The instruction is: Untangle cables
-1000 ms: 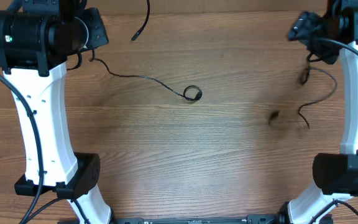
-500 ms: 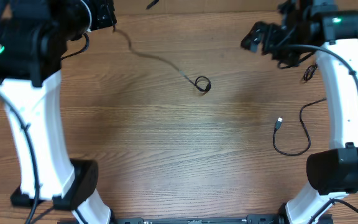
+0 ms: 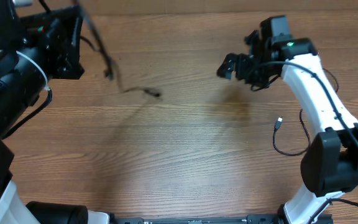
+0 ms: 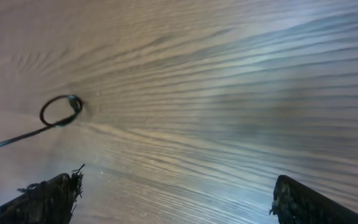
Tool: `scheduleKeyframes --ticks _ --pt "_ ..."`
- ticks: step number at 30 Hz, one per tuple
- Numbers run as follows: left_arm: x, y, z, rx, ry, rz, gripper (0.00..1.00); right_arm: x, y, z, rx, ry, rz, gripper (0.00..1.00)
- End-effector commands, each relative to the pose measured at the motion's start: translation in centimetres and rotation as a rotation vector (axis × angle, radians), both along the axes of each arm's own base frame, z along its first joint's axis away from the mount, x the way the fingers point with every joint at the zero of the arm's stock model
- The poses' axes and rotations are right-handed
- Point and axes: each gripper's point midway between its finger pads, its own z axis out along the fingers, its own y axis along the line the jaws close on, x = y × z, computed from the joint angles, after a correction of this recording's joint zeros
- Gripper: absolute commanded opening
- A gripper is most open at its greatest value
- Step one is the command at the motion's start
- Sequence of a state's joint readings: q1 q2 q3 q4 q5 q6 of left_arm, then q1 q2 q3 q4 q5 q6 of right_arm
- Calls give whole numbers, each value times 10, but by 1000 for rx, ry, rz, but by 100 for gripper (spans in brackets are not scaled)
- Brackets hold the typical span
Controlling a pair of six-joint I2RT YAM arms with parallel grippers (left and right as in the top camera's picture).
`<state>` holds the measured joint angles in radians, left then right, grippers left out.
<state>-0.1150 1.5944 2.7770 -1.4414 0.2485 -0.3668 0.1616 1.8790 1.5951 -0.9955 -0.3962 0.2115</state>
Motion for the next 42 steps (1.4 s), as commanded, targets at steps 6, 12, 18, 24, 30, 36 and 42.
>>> scheduleKeyframes --ticks 6,12,18,24,30,36,42 --pt "19 11 -15 -44 75 96 4 -40 102 10 163 -73 362 100" --pt "21 15 -19 -98 107 140 4 -55 158 19 181 -177 503 100" --pt "21 15 -21 -107 121 143 4 -73 198 27 189 -307 681 100" --pt "20 15 -24 -111 134 146 4 -89 242 41 198 -476 832 100" --pt "20 16 -24 -109 136 150 4 -99 272 55 227 -580 879 100" --pt "21 18 -24 -107 135 159 4 -109 281 56 238 -585 906 100" --pt "21 19 -24 -105 134 167 4 -111 287 60 247 -606 913 61"
